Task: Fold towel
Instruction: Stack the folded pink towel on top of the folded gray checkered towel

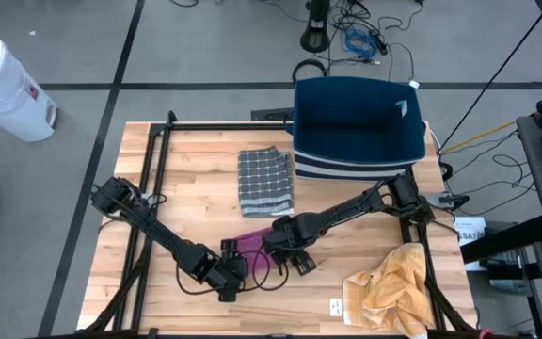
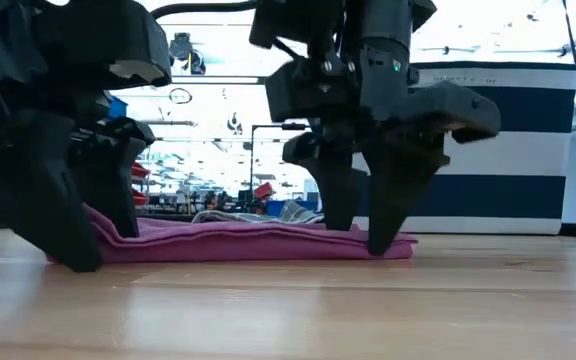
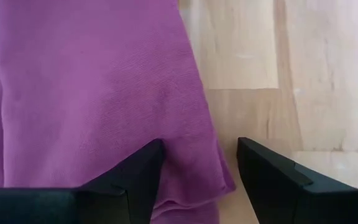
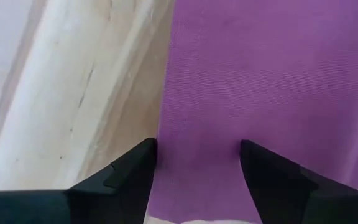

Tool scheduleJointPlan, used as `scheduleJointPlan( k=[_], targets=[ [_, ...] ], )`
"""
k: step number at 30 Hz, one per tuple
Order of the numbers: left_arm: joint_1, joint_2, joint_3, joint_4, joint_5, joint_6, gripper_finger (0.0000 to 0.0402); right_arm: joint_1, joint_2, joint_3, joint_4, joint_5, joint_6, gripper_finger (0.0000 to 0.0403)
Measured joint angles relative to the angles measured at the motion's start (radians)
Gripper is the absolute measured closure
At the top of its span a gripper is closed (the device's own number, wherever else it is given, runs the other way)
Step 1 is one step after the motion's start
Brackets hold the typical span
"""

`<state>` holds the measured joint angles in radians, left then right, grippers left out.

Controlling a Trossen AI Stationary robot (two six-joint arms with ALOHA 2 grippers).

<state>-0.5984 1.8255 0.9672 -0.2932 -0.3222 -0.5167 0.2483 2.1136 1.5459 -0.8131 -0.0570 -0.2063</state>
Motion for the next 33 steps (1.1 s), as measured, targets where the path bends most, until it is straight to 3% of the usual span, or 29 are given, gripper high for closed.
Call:
scheduleJointPlan(
  k=[5, 9, 17, 22, 28, 33],
  targets=[
    [0.0, 0.002, 0.0, -0.004, -0.009, 0.0, 0.0203, 0.002, 0.018, 0.002, 0.009, -0.008, 0.013, 0.0183],
    [0.004, 0.002, 0.0, -0.023, -0.02, 0.002, 0.0261, 0.004, 0.019, 0.002, 0.042, -0.02, 0.028, 0.0203],
    [0.001, 0.003, -0.002, -0.036, -0.028, 0.029, 0.0382, 0.011, 0.02, 0.002, 0.036, -0.02, 0.013, 0.0314],
    [0.0, 0.004, -0.002, -0.044, -0.029, 0.038, 0.0392, 0.02, 0.02, 0.002, 0.012, -0.021, -0.02, 0.0391],
    [0.0, 0.004, -0.002, -0.067, -0.052, 0.054, 0.0392, 0.026, 0.02, 0.002, 0.003, -0.014, -0.02, 0.0392],
    [0.007, 0.005, 0.017, -0.154, -0.1, 0.059, 0.0392, 0.042, -0.004, 0.0, -0.012, 0.059, -0.039, 0.0398]
  ],
)
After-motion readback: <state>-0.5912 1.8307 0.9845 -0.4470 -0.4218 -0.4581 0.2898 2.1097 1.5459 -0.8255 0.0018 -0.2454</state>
